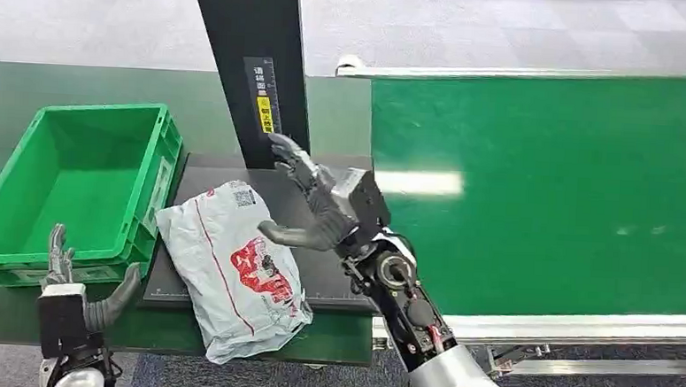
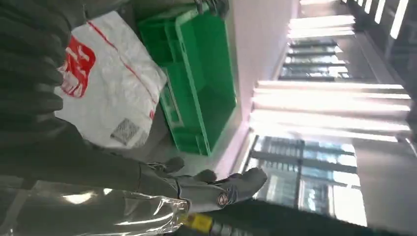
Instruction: Moved the parcel from conveyor to table for the left to box.
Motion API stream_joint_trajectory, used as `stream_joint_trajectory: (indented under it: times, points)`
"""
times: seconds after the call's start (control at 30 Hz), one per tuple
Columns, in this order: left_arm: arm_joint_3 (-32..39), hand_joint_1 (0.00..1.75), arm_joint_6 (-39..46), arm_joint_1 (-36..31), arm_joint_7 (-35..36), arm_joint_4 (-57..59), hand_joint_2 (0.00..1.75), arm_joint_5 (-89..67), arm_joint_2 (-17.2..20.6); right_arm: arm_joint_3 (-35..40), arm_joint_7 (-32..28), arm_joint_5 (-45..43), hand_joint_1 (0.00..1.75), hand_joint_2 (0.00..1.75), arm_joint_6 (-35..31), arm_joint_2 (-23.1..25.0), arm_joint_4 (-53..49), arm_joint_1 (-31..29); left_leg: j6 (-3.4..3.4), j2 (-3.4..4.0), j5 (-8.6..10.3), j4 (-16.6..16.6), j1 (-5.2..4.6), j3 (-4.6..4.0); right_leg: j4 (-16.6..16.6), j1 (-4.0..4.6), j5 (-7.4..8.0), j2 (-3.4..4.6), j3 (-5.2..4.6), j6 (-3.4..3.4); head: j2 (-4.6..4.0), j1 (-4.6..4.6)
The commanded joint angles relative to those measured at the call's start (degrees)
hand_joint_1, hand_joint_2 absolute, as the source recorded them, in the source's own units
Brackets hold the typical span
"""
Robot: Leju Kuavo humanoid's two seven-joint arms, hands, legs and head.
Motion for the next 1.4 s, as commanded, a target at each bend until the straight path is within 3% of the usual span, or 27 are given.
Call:
stream_joint_trajectory:
  times: [0.03,0.33,0.53,0.63,0.83,1.2,1.23,1.27,1.4]
  points:
    - [3.57,0.0,-3.26,2.17,0.98,-5.59,1.75,-3.06,-0.97,-12.92,-0.79,-4.01,0.0,1.75,2.34,-6.04,-15.86,10.23,0.02,-0.17,0.0,-0.01,0.04,0.02,-0.07,0.04,-0.02,-0.15,0.1,0.0,0.0,0.02]
    - [1.11,0.0,-5.97,1.92,1.76,-5.15,1.75,-4.95,-0.25,-15.21,-1.21,-5.44,0.0,1.75,2.08,-5.81,-17.56,11.88,0.01,-0.07,0.0,-0.05,0.0,0.06,-0.07,0.01,-0.01,-0.06,0.12,-0.02,0.0,0.0]
    - [-15.04,0.0,-11.72,-3.69,6.71,7.38,1.75,-22.23,1.69,-18.48,-0.59,-6.06,0.0,1.75,4.41,-4.8,-20.03,15.94,0.05,-0.44,0.07,-0.11,-0.02,0.1,-0.16,-0.01,-0.05,-0.43,0.26,0.01,0.02,0.02]
    - [-19.77,0.0,-12.02,-8.03,7.22,15.5,1.75,-26.02,1.65,-18.84,-0.17,-5.47,0.0,1.75,4.69,-4.1,-20.32,17.33,0.07,-0.51,0.15,-0.22,-0.08,0.15,-0.22,-0.07,-0.01,-0.49,0.31,0.0,0.0,0.02]
    - [-23.93,0.0,-13.39,-13.79,6.24,27.0,1.75,-26.87,1.01,-19.57,-0.26,-5.99,0.0,1.75,5.67,-3.44,-22.47,19.36,0.04,-0.39,0.13,-0.25,-0.11,0.19,-0.25,-0.11,0.03,-0.35,0.3,-0.03,0.0,0.02]
    - [-26.65,0.0,-14.14,-17.73,6.46,36.56,1.75,-27.33,-0.35,-20.44,0.08,-6.33,0.0,1.75,5.65,-2.88,-24.86,21.76,0.06,-0.22,0.06,-0.15,-0.09,0.2,-0.19,-0.1,0.05,-0.12,0.29,-0.01,0.02,0.0]
    - [-27.36,0.59,-12.51,-18.75,7.19,38.54,1.75,-28.54,-0.68,-20.56,0.01,-6.39,0.0,1.75,5.68,-2.8,-25.66,22.11,0.06,-0.25,0.06,-0.14,-0.11,0.21,-0.17,-0.11,0.03,-0.15,0.31,0.0,0.0,0.02]
    - [-27.65,1.69,-12.14,-19.41,6.99,39.4,1.75,-28.73,-0.84,-20.63,0.01,-6.39,0.0,1.75,5.72,-2.84,-25.96,22.15,0.05,-0.29,0.04,-0.09,-0.12,0.2,-0.11,-0.13,0.0,-0.24,0.31,0.01,0.02,0.0]
    - [-26.31,1.75,-9.48,-20.87,4.73,38.64,1.75,-26.1,-1.45,-21.86,0.58,-6.38,0.0,1.75,4.73,-2.84,-26.34,22.53,0.09,-0.43,0.11,-0.09,-0.14,0.25,-0.13,-0.16,0.04,-0.44,0.42,0.0,0.0,-0.02]
